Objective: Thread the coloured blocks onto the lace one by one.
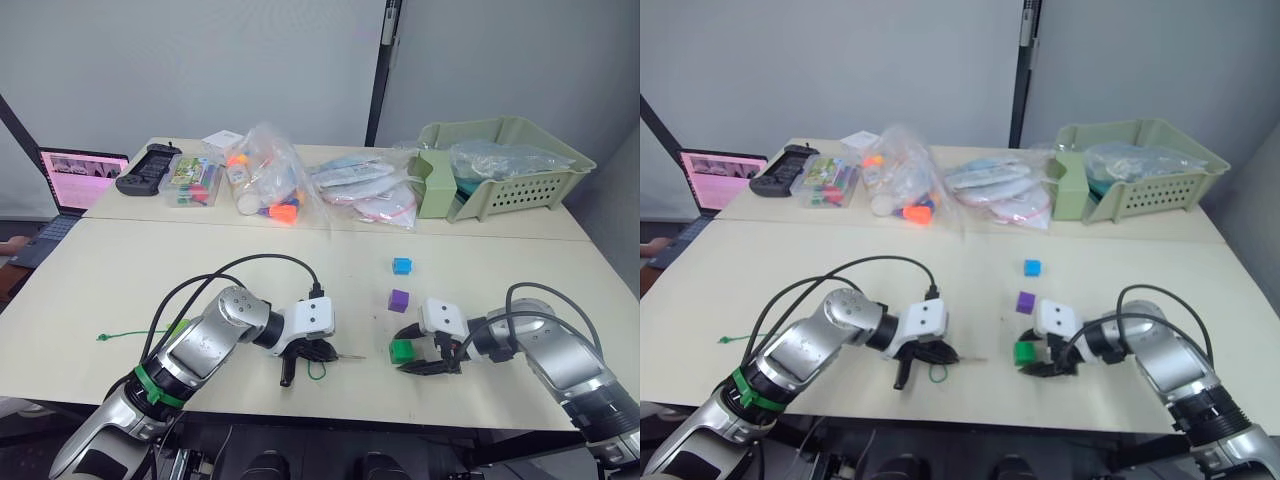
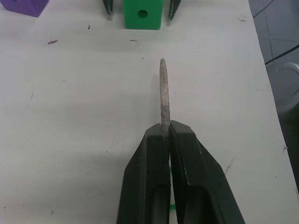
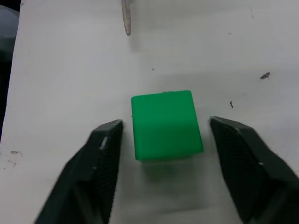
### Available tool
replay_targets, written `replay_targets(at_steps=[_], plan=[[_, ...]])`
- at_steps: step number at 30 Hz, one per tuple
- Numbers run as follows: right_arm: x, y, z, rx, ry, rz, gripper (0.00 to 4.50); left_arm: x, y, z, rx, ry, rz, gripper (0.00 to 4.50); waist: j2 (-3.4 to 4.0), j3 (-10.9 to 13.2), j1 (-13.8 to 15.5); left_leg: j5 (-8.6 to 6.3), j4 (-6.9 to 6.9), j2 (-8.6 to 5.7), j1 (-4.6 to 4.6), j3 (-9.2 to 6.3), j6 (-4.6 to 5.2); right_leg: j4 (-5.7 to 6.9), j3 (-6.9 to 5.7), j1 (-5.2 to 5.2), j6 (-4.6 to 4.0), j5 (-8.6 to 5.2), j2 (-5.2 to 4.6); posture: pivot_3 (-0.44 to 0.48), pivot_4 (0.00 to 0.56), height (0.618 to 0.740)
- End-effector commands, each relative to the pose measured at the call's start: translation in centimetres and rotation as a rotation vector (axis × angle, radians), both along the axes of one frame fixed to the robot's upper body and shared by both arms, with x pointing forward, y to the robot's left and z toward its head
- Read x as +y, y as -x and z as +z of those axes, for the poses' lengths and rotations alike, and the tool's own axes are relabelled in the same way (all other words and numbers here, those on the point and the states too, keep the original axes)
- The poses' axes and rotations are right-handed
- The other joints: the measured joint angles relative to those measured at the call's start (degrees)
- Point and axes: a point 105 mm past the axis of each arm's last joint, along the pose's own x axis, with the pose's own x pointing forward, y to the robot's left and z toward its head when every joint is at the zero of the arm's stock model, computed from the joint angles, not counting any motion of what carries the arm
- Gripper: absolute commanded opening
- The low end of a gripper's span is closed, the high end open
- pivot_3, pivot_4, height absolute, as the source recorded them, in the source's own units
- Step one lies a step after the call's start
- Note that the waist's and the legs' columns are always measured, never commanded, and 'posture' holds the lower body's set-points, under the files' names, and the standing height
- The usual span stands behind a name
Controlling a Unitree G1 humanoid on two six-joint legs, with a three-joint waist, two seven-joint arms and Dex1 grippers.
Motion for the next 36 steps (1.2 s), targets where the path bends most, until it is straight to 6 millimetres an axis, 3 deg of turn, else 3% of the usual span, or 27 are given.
replay_targets(at_steps=[1,3,9,36], plan=[[0.8,-0.2,0.6,-0.036,-0.042,-0.002,1.58,-0.8,0.0,1.1,-0.043,0.015,-0.026,0.00,0.00,0.0,0.0,0.00,0.00,0.00,0.00,0.00,0.00,0.00,0.00,0.00,0.00,0.00,0.00,0.000,0.150,0.740],[1.0,-0.2,0.7,-0.040,-0.052,-0.006,1.19,-1.0,-0.1,1.1,-0.046,0.014,-0.026,0.00,0.00,0.0,0.0,0.00,0.00,0.00,0.00,0.00,0.00,0.00,0.00,0.00,0.00,0.00,0.00,0.000,0.150,0.740],[3.0,0.6,-0.1,-0.039,-0.039,-0.018,1.19,-1.5,-0.5,0.7,-0.066,-0.083,0.021,0.00,0.00,0.0,-0.2,0.00,0.00,-0.02,0.00,-0.02,0.00,0.04,0.00,0.00,0.01,0.00,0.02,0.000,0.150,0.740],[4.2,1.9,-0.6,-0.004,-0.025,0.022,1.19,-2.7,-0.6,1.1,-0.068,-0.064,0.038,0.00,0.00,0.0,-0.2,0.00,0.00,0.00,0.04,-0.04,0.00,0.07,-0.01,0.01,0.00,0.00,0.04,0.000,0.150,0.740]])
